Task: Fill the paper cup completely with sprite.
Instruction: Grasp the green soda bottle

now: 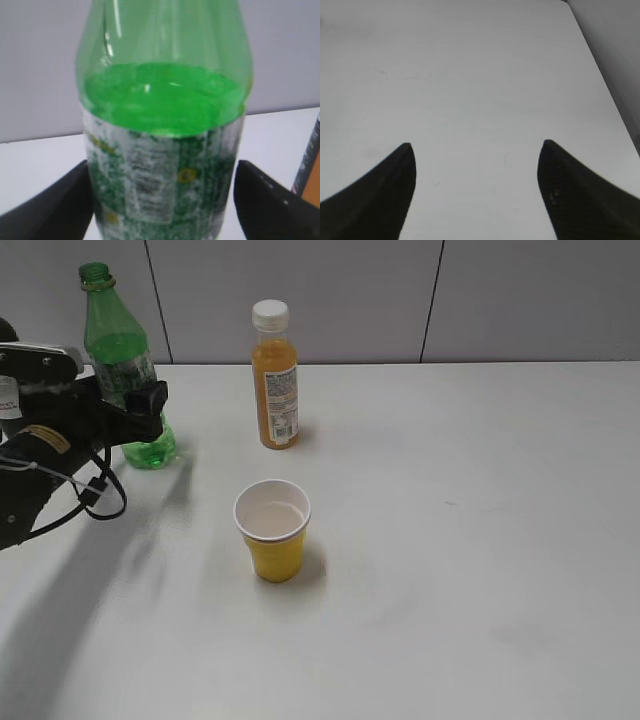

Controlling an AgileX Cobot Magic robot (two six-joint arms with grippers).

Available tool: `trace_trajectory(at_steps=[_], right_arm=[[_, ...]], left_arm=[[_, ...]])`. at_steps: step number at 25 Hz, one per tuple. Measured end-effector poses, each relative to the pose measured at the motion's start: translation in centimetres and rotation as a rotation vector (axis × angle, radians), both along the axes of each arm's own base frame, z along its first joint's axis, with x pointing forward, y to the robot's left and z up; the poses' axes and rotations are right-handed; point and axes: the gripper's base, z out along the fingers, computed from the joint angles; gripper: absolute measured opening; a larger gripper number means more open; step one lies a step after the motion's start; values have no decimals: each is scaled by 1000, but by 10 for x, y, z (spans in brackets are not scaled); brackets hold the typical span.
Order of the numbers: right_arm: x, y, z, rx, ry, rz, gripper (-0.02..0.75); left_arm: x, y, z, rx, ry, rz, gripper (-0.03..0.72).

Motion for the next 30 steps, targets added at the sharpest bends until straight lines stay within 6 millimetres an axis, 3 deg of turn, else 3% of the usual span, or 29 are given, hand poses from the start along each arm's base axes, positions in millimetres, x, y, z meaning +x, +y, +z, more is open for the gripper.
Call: trace_trajectory(at_steps=[10,18,21,26,30], right_arm=[[0,0,0,0,0,0,585],[0,0,0,0,0,0,585],[0,0,0,0,0,0,585],[0,0,0,0,0,0,585],[0,0,0,0,0,0,585]], left_arm=[[27,2,-1,-2,-5,20,647],[37,1,-7,9,-1,4,638],[37,2,-8,8,0,5,599],[37,3,-7,8,-1,7,466],[37,3,-7,11,-2,3,463]])
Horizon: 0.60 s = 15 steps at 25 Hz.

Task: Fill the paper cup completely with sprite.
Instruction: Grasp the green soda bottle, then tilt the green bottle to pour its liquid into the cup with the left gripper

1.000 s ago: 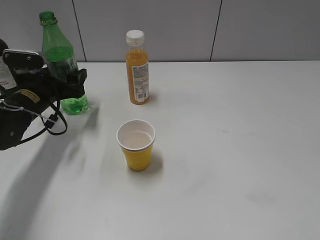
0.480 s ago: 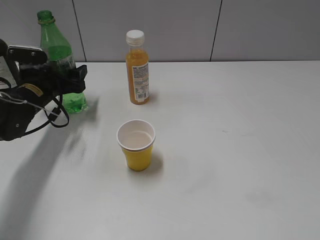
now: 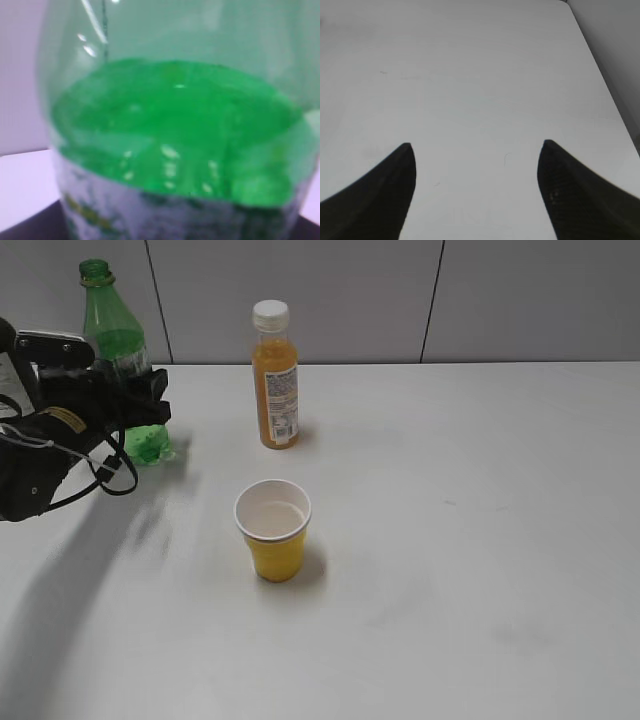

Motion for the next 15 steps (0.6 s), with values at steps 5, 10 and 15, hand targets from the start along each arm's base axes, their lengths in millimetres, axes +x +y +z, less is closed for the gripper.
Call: trace_trajectory(at_steps=[5,10,15], right_arm=[[0,0,0,0,0,0,585],[0,0,0,0,0,0,585],[0,0,0,0,0,0,585]], left_arm=[[-1,1,1,-2,3,5,463],[-16,4,9,-3,25,17,463],[-45,13,26,13,36,68,463]])
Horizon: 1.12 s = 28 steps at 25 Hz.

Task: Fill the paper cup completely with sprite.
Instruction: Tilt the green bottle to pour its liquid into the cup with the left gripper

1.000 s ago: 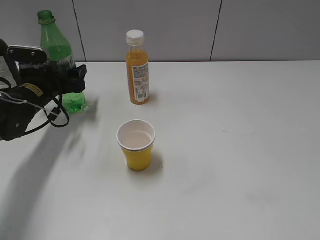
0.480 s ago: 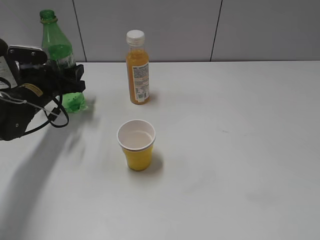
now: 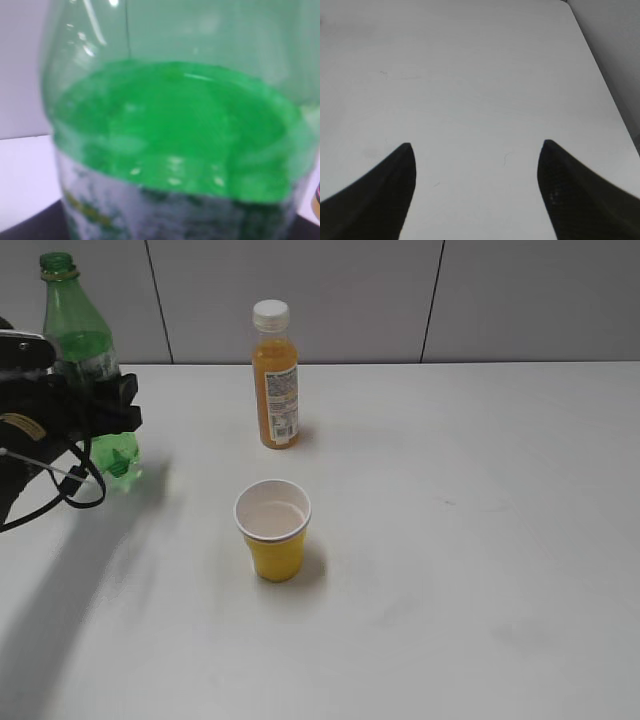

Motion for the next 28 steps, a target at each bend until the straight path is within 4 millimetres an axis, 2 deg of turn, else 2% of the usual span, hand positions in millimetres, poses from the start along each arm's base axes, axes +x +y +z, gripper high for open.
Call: trace_trajectory(at_steps=[5,9,15,22,28], right_arm=[[0,0,0,0,0,0,585],[0,0,0,0,0,0,585],[0,0,0,0,0,0,585],[0,0,0,0,0,0,585],[0,0,0,0,0,0,585]], left_arm=[[-34,4,20,46,-5,76,463],[-57,-5,34,80,-29,60,463],[-84,-22,37,194,-15,44,463],[-103,-44,35,313,12,42,463],[-106,-44,35,458,11,49,463]])
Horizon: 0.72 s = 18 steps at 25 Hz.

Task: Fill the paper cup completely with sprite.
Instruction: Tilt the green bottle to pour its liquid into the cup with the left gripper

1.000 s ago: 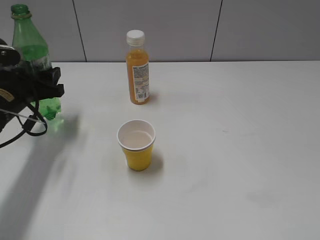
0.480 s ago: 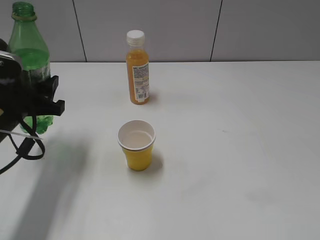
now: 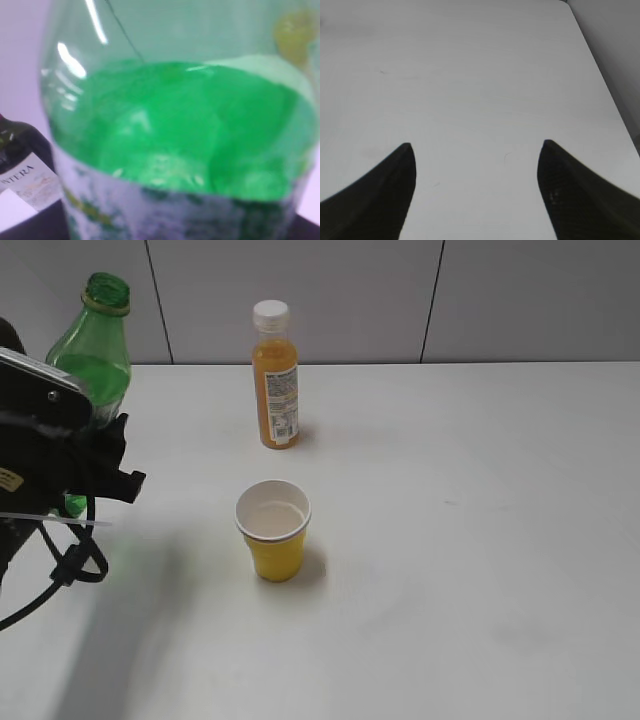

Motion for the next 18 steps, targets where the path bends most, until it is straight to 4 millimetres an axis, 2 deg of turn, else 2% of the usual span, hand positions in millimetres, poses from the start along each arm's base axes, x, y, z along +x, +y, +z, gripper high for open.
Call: trace_trajectory(at_steps=[18], right_arm=[[0,0,0,0,0,0,585]], left_arm=[[0,1,2,448,-11,-78,463]])
